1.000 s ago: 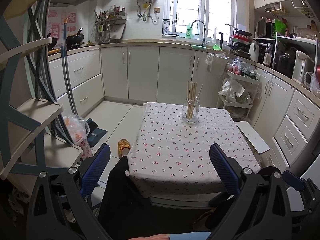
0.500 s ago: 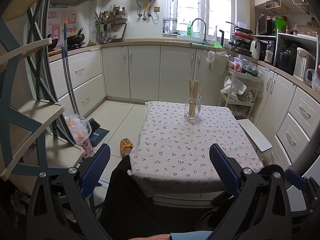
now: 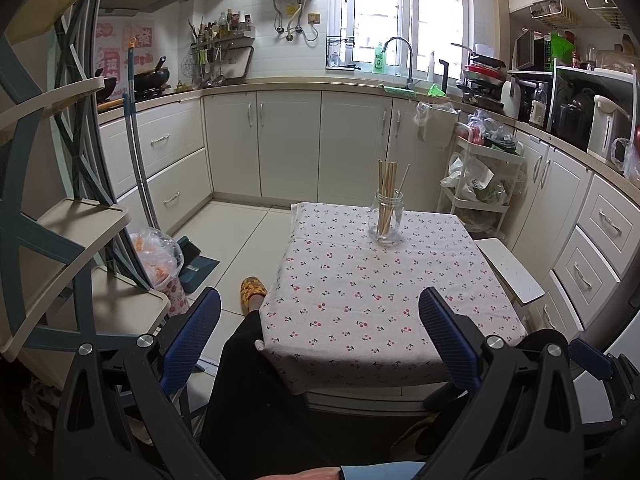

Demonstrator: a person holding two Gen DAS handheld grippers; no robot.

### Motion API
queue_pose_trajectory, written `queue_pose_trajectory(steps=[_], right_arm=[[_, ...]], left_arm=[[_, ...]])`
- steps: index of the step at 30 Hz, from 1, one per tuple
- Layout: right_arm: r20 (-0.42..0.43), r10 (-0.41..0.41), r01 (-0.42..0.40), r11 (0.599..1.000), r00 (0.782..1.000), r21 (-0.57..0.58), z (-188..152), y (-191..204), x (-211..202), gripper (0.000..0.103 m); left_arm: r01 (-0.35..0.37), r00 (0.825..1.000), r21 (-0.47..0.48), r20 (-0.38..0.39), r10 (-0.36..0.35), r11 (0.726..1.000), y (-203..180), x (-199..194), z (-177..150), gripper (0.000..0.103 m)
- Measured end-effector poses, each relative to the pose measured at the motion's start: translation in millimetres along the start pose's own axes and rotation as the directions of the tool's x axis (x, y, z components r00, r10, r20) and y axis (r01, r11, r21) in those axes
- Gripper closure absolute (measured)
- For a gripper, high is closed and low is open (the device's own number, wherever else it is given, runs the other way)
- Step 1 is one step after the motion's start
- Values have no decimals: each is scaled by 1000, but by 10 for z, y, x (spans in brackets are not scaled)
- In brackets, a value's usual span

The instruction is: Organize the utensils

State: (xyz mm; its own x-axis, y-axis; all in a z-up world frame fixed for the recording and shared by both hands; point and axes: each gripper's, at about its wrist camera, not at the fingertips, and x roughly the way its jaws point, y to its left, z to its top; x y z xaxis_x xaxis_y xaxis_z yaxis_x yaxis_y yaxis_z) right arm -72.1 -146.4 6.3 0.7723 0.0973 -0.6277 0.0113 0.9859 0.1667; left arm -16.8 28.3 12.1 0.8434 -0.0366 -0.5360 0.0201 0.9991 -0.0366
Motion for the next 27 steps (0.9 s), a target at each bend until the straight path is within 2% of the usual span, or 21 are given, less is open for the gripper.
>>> queue_pose_trajectory(steps=[27], right_arm=[[-2,-1,1,1000,1000,1,-1,19,2,7]], left_arm=[[7,1000,-12,-2,-7,1000,0,0,-6,8]])
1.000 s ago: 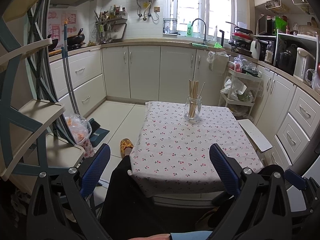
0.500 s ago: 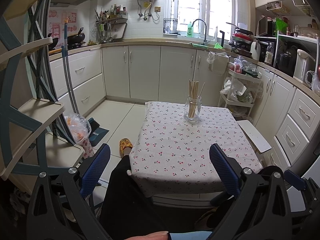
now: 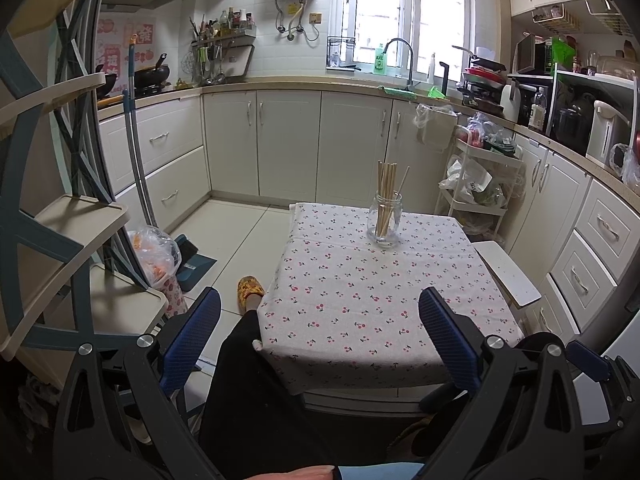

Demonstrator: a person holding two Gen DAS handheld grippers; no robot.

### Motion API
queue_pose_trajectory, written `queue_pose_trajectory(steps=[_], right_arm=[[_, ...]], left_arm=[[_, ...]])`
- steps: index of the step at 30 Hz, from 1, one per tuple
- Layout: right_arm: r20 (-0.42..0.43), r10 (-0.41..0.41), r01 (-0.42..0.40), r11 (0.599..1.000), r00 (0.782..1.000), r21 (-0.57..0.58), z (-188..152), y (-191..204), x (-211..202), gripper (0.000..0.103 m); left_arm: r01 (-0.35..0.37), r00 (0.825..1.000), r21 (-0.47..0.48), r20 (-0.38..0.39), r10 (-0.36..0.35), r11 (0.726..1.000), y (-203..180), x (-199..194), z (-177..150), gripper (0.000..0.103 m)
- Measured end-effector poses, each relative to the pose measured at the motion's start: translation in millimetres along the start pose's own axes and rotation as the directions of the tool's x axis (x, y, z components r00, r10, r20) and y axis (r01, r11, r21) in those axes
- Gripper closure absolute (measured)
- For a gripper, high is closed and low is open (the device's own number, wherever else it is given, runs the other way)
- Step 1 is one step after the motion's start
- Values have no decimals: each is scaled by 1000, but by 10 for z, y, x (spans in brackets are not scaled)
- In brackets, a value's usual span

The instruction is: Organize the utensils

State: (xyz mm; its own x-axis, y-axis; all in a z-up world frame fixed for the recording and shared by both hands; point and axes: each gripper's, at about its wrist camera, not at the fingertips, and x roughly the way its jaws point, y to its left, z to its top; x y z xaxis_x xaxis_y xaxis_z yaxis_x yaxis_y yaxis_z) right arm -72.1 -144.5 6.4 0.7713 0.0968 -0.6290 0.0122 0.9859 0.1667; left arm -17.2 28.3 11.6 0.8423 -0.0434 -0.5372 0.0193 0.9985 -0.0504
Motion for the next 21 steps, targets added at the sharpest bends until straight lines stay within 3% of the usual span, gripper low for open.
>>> queue_pose_trajectory(steps=[21], right_arm=[[0,0,0,1000,1000,-1,-3,19,0,7]], left_arm=[[2,1000,-1,-4,-2,1000,11,4,-3,8]])
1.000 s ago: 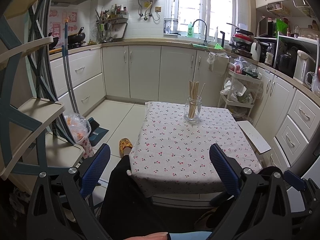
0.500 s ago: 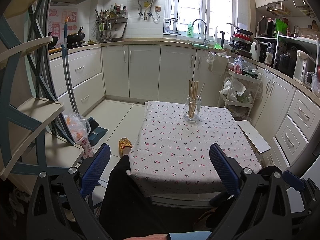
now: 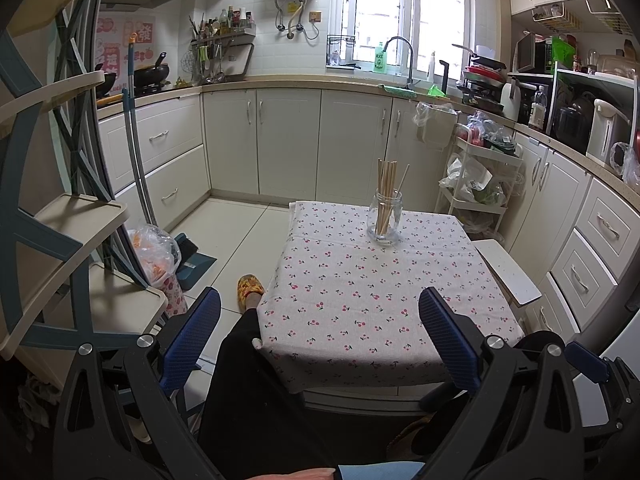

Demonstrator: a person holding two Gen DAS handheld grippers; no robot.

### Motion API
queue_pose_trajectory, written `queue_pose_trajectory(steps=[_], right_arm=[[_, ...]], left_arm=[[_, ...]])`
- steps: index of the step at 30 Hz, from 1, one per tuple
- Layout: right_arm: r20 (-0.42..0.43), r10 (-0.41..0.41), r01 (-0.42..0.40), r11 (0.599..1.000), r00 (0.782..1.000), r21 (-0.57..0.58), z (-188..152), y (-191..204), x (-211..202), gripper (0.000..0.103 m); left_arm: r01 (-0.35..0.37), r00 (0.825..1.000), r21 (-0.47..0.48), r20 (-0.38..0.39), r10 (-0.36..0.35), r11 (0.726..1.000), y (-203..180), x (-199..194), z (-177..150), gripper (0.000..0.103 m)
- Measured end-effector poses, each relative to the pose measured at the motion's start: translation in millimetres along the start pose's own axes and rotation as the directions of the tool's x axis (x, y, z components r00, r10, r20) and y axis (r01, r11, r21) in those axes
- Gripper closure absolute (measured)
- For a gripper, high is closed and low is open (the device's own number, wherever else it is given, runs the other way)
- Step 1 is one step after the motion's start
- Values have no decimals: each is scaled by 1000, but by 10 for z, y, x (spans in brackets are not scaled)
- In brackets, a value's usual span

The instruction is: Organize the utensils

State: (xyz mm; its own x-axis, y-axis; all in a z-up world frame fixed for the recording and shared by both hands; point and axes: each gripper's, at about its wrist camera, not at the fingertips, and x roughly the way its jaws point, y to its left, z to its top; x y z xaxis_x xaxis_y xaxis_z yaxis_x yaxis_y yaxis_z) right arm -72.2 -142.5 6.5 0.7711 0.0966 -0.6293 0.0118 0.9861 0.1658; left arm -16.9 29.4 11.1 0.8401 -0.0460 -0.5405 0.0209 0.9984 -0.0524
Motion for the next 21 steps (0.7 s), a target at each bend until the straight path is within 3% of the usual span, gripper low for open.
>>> queue_pose_trajectory(steps=[21], right_arm=[[-2,0,0,1000,1000,0,-7,21,-6,7]], left_arm=[[-5,1000,7,-27,5,1000,36,70,-47,8]])
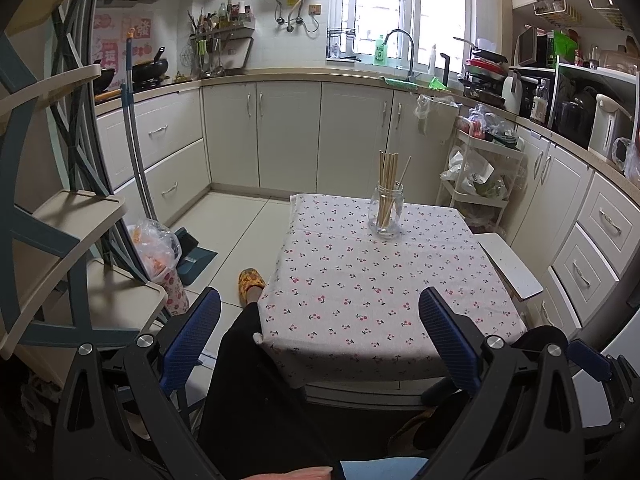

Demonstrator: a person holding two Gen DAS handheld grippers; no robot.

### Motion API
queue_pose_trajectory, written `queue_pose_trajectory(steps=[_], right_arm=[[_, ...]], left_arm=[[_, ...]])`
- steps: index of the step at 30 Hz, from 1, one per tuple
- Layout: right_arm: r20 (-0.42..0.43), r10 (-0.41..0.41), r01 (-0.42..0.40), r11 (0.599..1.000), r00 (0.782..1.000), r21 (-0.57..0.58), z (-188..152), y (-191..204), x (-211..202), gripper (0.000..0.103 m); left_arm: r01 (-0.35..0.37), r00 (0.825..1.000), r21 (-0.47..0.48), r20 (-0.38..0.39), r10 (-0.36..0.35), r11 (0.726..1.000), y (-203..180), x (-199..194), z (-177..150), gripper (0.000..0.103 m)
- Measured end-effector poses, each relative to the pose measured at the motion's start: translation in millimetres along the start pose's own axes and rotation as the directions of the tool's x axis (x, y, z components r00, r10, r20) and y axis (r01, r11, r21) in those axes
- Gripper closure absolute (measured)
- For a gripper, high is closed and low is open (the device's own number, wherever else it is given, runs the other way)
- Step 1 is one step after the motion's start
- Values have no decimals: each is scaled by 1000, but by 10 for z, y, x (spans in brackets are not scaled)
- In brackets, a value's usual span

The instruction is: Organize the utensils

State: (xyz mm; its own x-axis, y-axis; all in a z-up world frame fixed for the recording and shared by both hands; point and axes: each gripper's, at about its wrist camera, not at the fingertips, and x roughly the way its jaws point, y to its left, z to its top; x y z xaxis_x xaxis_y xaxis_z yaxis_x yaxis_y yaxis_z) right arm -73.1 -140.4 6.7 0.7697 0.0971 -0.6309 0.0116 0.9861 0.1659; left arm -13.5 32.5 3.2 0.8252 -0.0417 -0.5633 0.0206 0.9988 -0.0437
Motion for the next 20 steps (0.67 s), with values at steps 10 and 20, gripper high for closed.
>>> queue_pose_trajectory(steps=[10,20], right_arm=[[-3,0,0,1000,1000,-2,-58,49,0,7],[-3,1,-1,1000,1000,-2,-61,54,-7,7]], left_arm=[[22,1000,43,11,-22,999,-61,-26,-33,8],[33,999,40,-5,-33,999,-61,-7,-10,8]])
